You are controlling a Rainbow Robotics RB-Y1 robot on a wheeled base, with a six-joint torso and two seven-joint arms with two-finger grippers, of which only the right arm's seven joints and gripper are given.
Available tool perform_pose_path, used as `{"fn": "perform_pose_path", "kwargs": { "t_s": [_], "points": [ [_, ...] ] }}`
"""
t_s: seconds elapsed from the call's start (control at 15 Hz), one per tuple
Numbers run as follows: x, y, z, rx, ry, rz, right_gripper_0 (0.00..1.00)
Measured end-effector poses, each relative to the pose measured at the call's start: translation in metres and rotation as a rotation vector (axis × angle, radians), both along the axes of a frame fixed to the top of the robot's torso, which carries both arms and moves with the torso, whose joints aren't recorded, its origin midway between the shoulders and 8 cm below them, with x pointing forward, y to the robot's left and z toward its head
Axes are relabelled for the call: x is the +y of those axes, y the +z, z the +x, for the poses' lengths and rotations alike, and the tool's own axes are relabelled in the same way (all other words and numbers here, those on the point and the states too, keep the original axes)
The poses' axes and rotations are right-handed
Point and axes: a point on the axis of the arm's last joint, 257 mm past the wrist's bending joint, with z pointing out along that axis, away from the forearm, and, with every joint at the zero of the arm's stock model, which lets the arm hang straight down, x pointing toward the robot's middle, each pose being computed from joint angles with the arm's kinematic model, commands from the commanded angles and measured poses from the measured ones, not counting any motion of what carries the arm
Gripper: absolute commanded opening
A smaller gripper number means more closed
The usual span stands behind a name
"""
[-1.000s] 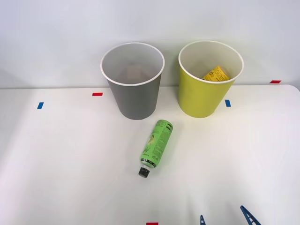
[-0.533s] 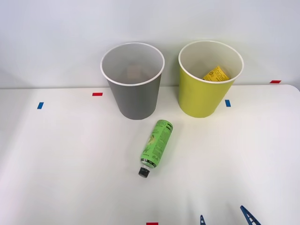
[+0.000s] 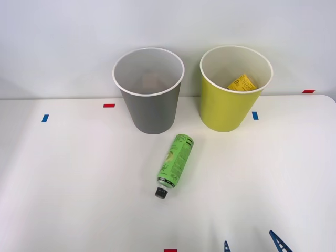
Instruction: Put cans in the gray bin, plastic bottles in the light green bin
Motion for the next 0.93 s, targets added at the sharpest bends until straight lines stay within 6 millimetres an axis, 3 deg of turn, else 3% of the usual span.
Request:
{"fn": "perform_pose_path", "kwargs": {
  "t_s": [0.93],
  "points": [
    [0.0000, 0.0000, 0.0000, 0.000, 0.000, 0.000, 1.00]
  ]
}}
